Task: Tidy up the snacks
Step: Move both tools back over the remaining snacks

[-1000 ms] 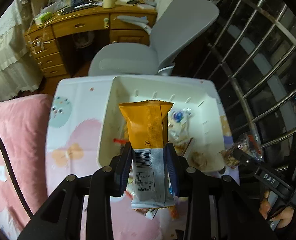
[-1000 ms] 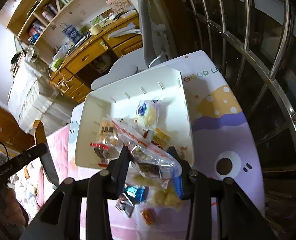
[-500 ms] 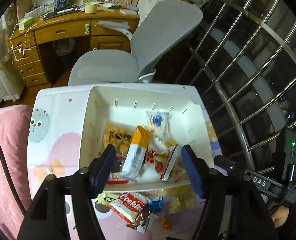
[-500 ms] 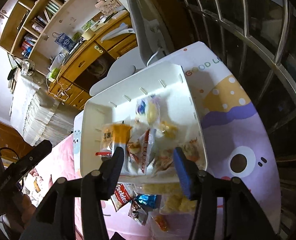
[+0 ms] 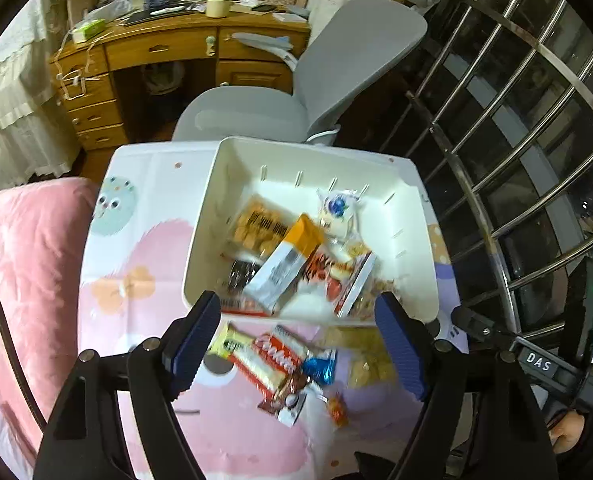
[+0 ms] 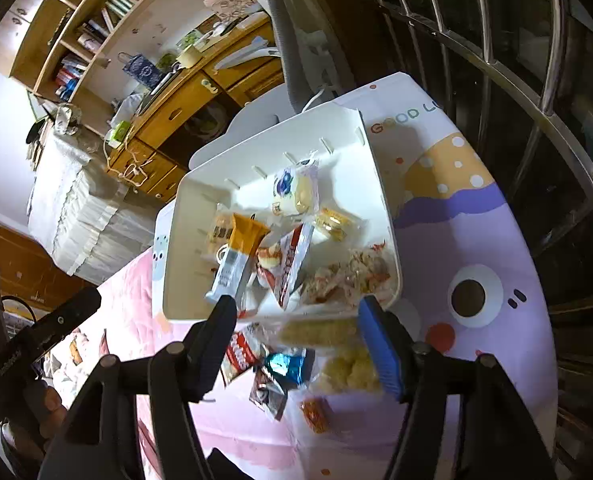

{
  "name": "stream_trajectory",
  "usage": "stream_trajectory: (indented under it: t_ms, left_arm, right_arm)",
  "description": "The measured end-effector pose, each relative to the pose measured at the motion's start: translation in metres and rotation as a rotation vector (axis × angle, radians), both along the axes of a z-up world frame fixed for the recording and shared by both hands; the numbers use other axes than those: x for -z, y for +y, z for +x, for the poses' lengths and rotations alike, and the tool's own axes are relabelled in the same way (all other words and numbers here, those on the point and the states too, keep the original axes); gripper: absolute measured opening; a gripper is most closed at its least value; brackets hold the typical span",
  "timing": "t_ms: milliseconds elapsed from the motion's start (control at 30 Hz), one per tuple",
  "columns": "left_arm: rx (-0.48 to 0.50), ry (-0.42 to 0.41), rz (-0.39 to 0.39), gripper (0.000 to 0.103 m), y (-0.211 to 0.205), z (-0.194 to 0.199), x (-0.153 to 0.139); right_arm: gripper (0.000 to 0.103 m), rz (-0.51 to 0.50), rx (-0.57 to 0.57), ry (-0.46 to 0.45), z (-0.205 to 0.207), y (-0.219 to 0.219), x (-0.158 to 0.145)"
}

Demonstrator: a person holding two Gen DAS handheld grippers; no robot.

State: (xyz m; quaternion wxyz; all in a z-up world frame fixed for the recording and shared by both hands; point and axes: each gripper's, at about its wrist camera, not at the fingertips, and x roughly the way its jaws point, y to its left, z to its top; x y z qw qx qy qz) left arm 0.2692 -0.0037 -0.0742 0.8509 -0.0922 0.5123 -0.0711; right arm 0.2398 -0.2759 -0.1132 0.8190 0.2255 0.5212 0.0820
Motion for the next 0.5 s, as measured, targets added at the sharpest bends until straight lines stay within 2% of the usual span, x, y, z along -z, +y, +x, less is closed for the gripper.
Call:
stream_trajectory:
  t_ms: [333, 500]
  left_arm:
    - [-0.098, 0.047, -0.012, 0.083, -0.009, -0.068, 0.009]
    - [-0.129, 0.06, -0.015, 0.083, -0.022, -0.099, 0.017]
  right_arm:
    - [0.074, -0.024, -0.13, -0.049, -0.031, -0.005, -0.011]
    - [0.075, -0.026, -0.191, -0.052, -0.041, -0.009, -0.01]
